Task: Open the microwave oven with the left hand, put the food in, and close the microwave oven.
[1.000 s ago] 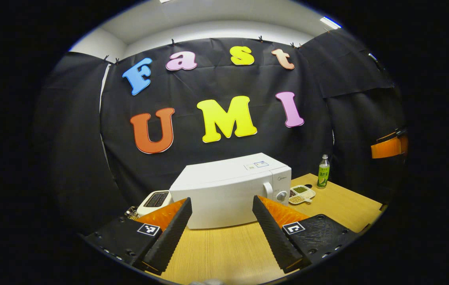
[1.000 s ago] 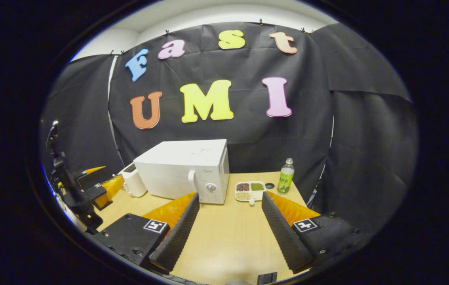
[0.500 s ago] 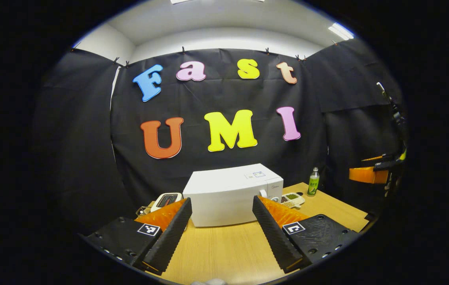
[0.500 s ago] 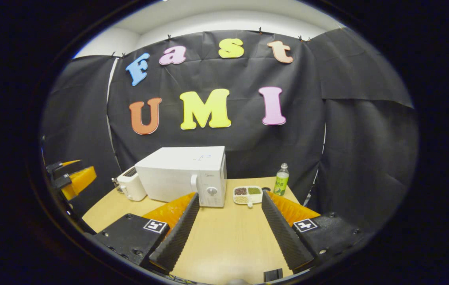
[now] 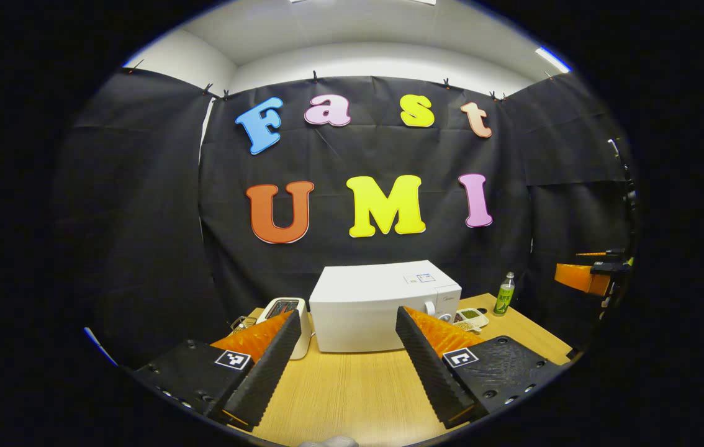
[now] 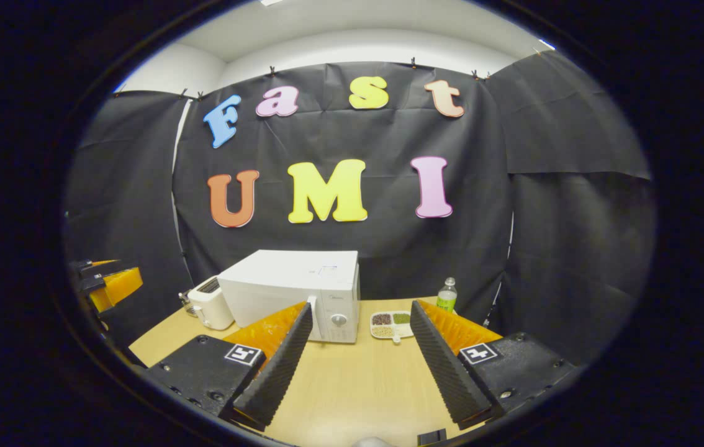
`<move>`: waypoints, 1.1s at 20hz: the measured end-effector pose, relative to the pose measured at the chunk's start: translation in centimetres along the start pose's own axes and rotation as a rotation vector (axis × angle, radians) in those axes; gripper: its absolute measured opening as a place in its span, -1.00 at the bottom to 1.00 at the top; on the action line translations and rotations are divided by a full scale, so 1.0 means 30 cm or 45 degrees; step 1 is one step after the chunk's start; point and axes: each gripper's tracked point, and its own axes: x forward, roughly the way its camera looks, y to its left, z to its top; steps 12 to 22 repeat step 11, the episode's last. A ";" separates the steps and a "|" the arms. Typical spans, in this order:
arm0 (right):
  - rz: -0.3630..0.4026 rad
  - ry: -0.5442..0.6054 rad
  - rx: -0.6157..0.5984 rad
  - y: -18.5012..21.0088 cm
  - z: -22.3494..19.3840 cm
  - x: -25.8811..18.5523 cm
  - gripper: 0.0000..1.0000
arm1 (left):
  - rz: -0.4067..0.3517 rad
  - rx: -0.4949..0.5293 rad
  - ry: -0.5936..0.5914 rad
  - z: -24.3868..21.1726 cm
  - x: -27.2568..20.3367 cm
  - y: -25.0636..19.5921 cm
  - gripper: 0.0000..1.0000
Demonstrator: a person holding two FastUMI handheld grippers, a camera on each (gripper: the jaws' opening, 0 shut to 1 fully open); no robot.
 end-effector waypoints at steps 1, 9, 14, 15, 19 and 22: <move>0.004 -0.003 0.002 0.002 0.009 0.004 1.00 | 0.006 0.000 -0.001 0.006 0.005 0.002 0.92; 0.003 -0.026 0.008 -0.009 0.060 0.021 1.00 | 0.012 -0.008 -0.012 0.029 0.021 0.008 0.92; 0.004 -0.023 0.007 -0.006 0.065 0.023 1.00 | 0.012 -0.006 -0.015 0.038 0.026 0.010 0.79; 0.004 -0.023 0.007 -0.006 0.065 0.023 1.00 | 0.012 -0.006 -0.015 0.038 0.026 0.010 0.79; 0.004 -0.023 0.007 -0.006 0.065 0.023 1.00 | 0.012 -0.006 -0.015 0.038 0.026 0.010 0.79; 0.004 -0.023 0.007 -0.006 0.065 0.023 1.00 | 0.012 -0.006 -0.015 0.038 0.026 0.010 0.79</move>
